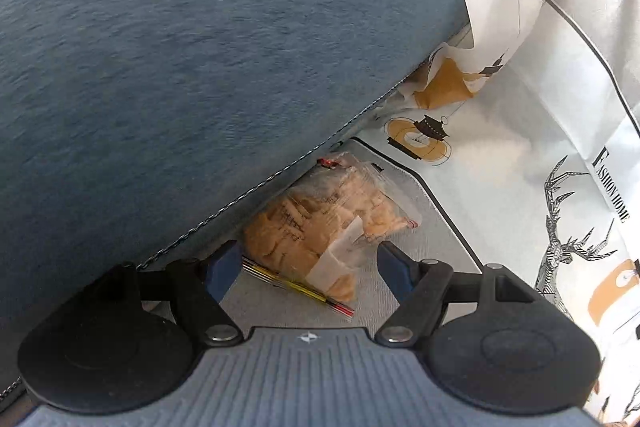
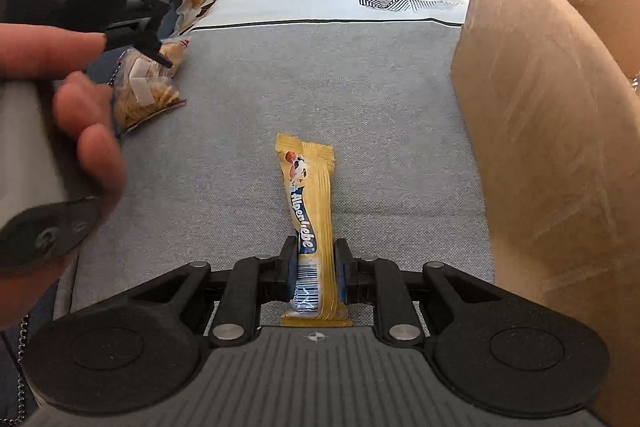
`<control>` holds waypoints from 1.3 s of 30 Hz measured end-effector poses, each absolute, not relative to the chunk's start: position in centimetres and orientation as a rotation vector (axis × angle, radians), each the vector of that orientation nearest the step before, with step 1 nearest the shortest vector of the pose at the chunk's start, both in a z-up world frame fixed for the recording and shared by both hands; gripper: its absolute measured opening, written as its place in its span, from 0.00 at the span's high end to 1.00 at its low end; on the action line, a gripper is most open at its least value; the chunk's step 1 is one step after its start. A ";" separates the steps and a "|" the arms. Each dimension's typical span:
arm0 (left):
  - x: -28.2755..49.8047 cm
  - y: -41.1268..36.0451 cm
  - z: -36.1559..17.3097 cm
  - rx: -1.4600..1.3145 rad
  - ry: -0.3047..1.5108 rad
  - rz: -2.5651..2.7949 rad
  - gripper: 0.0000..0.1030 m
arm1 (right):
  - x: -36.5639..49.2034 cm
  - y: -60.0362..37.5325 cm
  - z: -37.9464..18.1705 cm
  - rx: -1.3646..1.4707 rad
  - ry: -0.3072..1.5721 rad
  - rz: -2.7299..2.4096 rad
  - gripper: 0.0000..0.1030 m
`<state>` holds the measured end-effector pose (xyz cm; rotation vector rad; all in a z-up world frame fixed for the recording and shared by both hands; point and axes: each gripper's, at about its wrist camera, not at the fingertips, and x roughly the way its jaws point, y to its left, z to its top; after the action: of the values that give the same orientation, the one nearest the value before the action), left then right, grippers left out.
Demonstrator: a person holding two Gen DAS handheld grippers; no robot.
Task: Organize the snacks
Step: 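Grasp the yellow Alpenliebe candy stick with the right gripper, then grasp the clear cracker bag with the left gripper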
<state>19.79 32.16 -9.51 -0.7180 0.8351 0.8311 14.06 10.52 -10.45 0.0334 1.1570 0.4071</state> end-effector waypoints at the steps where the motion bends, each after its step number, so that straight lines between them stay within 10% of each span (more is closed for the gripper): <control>1: 20.0 32.2 -9.6 -0.712 0.833 0.835 0.23 | 14.1 10.4 -10.4 0.039 1.159 0.411 0.81; 7: 21.2 32.0 -10.2 -0.652 0.821 0.842 0.23 | 14.4 10.0 -10.4 0.054 1.172 0.439 0.81; 16: 21.3 30.5 -9.6 -0.521 0.832 0.800 0.53 | 14.6 9.9 -10.2 0.056 1.175 0.449 0.81; 39: 9.8 25.7 -4.5 -0.462 0.927 0.424 0.57 | 13.9 9.2 -8.5 0.044 1.165 0.497 0.81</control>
<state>9.77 25.73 -4.48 -0.4623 0.9271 0.4243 13.92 9.25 -8.50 0.0442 1.1649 0.4965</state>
